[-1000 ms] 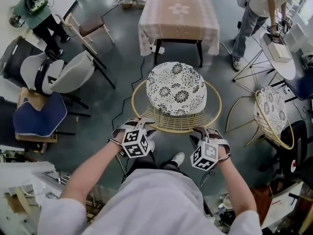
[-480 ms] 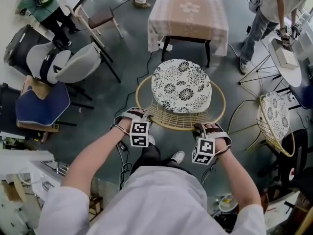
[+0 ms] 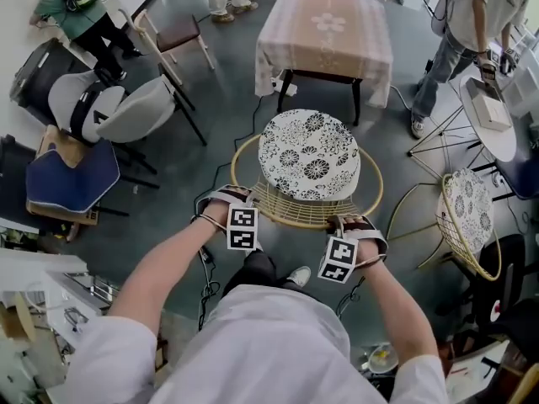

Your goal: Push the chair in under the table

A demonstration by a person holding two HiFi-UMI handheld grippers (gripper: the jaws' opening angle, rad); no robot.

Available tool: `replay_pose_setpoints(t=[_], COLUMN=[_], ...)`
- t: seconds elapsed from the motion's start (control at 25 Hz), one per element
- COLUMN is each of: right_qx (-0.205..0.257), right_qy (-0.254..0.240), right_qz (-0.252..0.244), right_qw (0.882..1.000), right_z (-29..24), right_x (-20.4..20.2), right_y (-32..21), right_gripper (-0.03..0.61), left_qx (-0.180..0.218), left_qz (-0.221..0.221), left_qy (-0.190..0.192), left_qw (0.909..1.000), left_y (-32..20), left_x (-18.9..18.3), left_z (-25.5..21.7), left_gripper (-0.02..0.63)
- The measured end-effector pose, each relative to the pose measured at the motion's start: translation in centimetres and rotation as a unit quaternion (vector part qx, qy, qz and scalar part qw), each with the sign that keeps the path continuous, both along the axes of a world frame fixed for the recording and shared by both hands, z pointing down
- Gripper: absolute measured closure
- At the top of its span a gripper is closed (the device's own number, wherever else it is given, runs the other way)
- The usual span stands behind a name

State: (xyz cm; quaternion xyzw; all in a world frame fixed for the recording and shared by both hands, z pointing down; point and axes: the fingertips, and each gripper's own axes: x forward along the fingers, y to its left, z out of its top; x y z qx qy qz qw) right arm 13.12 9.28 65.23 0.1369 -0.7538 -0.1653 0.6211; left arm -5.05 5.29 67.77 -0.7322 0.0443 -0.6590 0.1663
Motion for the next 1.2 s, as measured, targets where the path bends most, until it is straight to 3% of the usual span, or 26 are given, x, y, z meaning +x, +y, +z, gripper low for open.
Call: replay_pose_setpoints(t=[0.4,1.2], right_qx=[-0.008,-0.016], right_qy=[-0.018,-0.025], right_qz=[0.021,0.048], right_qw=[1.000,0.998], right_z=[0.0,-0.2], right_x=[-0.6,0.6], right_y=[-2.2,-15.7], right_gripper=[0.522,0.522], left_qx=[0.016,0.027], left_qz=[-0.055,-0.043], left_qy=[-0.017,-0.007], left_qw=[0.9982,0.9987], left_y=[-2.9,-17.4], left_x=[-0.6,0.9], left_z=[0.0,-0.3], left_gripper=[0.499,0.499])
